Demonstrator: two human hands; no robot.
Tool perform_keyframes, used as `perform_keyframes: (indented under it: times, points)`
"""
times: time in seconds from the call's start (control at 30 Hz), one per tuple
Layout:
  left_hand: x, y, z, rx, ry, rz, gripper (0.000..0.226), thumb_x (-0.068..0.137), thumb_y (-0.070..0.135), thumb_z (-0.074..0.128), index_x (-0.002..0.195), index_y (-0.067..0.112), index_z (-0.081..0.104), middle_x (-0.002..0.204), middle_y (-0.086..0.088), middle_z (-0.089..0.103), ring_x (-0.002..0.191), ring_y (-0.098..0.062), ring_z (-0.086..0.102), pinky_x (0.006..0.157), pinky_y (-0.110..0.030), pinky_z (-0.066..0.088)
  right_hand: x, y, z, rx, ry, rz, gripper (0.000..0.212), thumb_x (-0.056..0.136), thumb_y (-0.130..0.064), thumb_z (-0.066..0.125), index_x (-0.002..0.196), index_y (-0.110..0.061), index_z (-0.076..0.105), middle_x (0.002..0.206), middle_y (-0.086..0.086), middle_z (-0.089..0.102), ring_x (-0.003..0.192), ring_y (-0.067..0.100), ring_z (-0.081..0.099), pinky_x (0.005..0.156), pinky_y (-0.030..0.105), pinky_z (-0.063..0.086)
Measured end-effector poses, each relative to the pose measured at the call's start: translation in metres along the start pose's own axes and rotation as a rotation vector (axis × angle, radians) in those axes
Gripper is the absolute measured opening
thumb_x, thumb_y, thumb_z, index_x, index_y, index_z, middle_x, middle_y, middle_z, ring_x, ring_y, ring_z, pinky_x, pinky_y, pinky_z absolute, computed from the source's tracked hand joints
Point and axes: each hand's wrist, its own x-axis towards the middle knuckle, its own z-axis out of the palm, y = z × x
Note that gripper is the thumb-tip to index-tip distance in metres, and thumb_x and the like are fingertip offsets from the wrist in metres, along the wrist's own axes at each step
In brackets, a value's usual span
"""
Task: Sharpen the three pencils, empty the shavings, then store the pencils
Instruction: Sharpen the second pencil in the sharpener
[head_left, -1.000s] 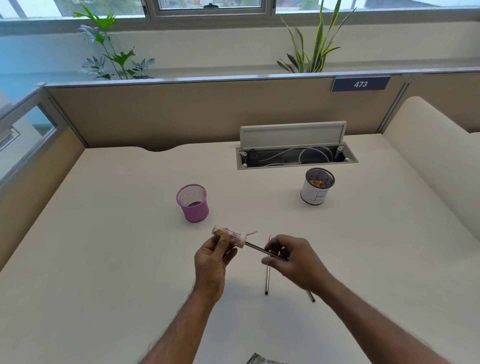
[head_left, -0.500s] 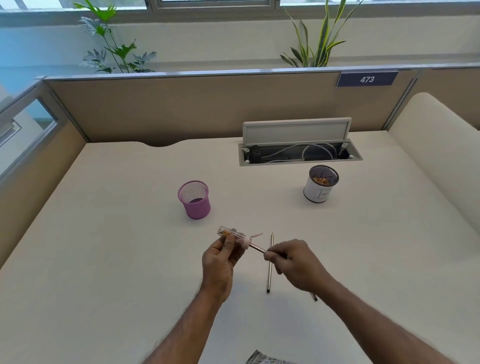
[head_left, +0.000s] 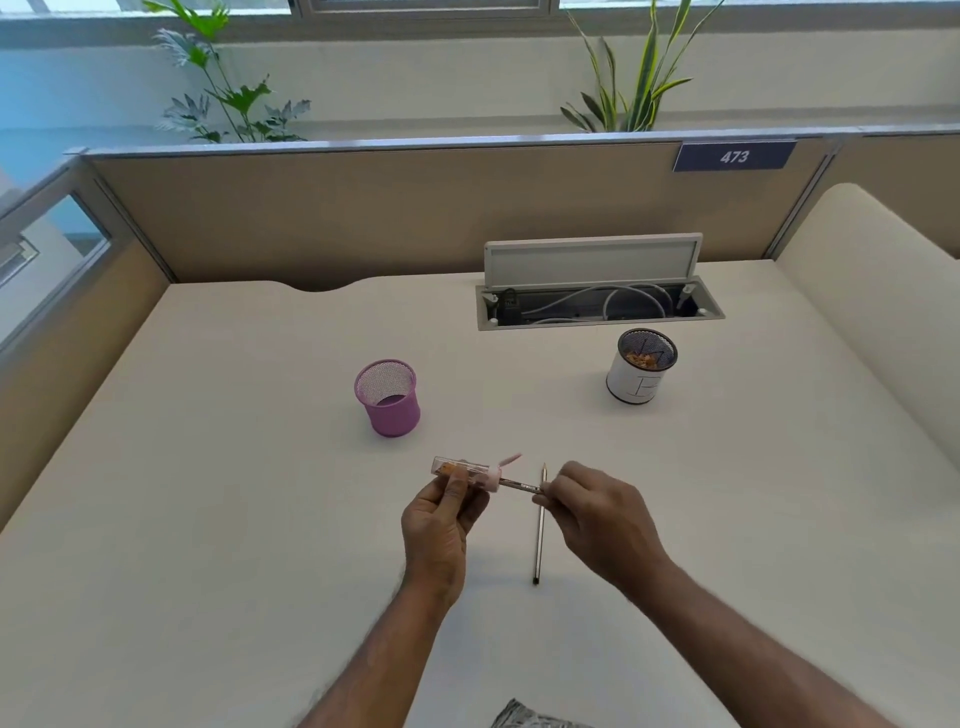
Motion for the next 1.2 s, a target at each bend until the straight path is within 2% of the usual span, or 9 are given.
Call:
perform_keyframes:
  times: [0.1, 0.23, 0.33, 0.5, 0.63, 0.77, 0.87, 1.03, 1.2]
  points:
    - [0.000, 0.000, 0.002, -0.007, -0.003, 0.009, 0.025, 0.082, 0.023, 0.063, 0.084, 0.002, 0.077, 0.094, -0.021, 0.073, 0.089, -0.028, 0.072, 0.080, -0.030, 0.059, -0.003, -0.001, 0.003, 0.119, 0.007, 0.016, 0.014, 0.080, -0.008, 0.077, 0.073, -0.007, 0.065, 0.065, 0.000, 0.053, 0.048, 0.021, 0.046, 0.042, 0.027, 0.039]
    - [0.002, 0.004, 0.001, -0.023, -0.047, 0.011, 0.023, 0.083, 0.019, 0.061, 0.083, 0.004, 0.078, 0.095, -0.020, 0.072, 0.090, -0.029, 0.071, 0.081, -0.032, 0.059, 0.008, 0.001, -0.004, 0.515, -0.175, 0.359, 0.016, 0.080, -0.011, 0.077, 0.067, -0.012, 0.068, 0.055, -0.004, 0.056, 0.049, 0.004, 0.042, 0.052, 0.020, 0.034]
    - [0.003, 0.005, 0.002, -0.029, -0.097, 0.004, 0.023, 0.084, 0.016, 0.059, 0.083, 0.005, 0.079, 0.094, -0.014, 0.075, 0.089, -0.025, 0.073, 0.078, -0.029, 0.059, 0.017, 0.007, -0.015, 0.759, -0.358, 0.569, 0.021, 0.083, -0.014, 0.075, 0.063, -0.016, 0.069, 0.057, 0.006, 0.064, 0.042, 0.009, 0.043, 0.044, 0.022, 0.034]
    - [0.007, 0.008, 0.002, -0.031, -0.142, -0.003, 0.022, 0.084, 0.014, 0.058, 0.088, 0.005, 0.078, 0.100, -0.013, 0.073, 0.092, -0.026, 0.073, 0.077, -0.029, 0.058, 0.021, 0.013, -0.023, 1.118, -0.568, 0.811, 0.017, 0.088, -0.012, 0.069, 0.075, -0.002, 0.067, 0.060, 0.012, 0.062, 0.037, 0.013, 0.038, 0.039, 0.017, 0.026]
    - [0.009, 0.009, 0.001, -0.016, -0.137, 0.017, 0.022, 0.086, 0.015, 0.059, 0.089, 0.007, 0.078, 0.097, -0.016, 0.074, 0.092, -0.028, 0.072, 0.080, -0.030, 0.058, 0.022, 0.007, -0.022, 1.102, -0.560, 0.766, 0.009, 0.085, -0.013, 0.074, 0.084, -0.007, 0.069, 0.067, 0.009, 0.062, 0.039, 0.012, 0.041, 0.040, 0.018, 0.029]
    - [0.005, 0.005, 0.001, 0.027, -0.102, 0.033, 0.021, 0.085, 0.019, 0.061, 0.089, 0.007, 0.078, 0.094, -0.012, 0.075, 0.092, -0.025, 0.072, 0.080, -0.029, 0.058, 0.020, -0.005, -0.011, 0.773, -0.363, 0.511, 0.024, 0.082, -0.011, 0.076, 0.098, -0.028, 0.073, 0.075, -0.014, 0.065, 0.046, 0.007, 0.045, 0.050, 0.020, 0.041]
    - [0.002, 0.000, 0.002, 0.010, -0.054, 0.015, 0.025, 0.084, 0.020, 0.061, 0.095, 0.000, 0.073, 0.100, -0.017, 0.072, 0.096, -0.029, 0.069, 0.082, -0.031, 0.059, 0.019, -0.009, -0.005, 0.741, -0.310, 0.416, 0.027, 0.084, -0.006, 0.071, 0.097, -0.030, 0.075, 0.087, -0.028, 0.069, 0.051, 0.002, 0.046, 0.056, 0.012, 0.039]
    - [0.000, 0.002, 0.002, -0.002, -0.048, 0.015, 0.026, 0.084, 0.018, 0.061, 0.094, -0.004, 0.072, 0.105, -0.017, 0.070, 0.096, -0.031, 0.070, 0.081, -0.032, 0.059, 0.017, -0.003, -0.001, 0.637, -0.324, 0.423, 0.009, 0.085, -0.014, 0.071, 0.082, -0.021, 0.076, 0.056, -0.013, 0.058, 0.048, 0.003, 0.045, 0.051, 0.014, 0.034]
    - [-0.001, 0.004, 0.003, 0.008, -0.086, 0.005, 0.024, 0.085, 0.016, 0.059, 0.092, -0.002, 0.073, 0.103, -0.009, 0.074, 0.093, -0.027, 0.071, 0.078, -0.030, 0.059, 0.018, -0.001, -0.003, 0.811, -0.427, 0.536, 0.013, 0.090, -0.011, 0.066, 0.080, -0.007, 0.074, 0.055, -0.001, 0.061, 0.040, 0.007, 0.044, 0.043, 0.019, 0.034]
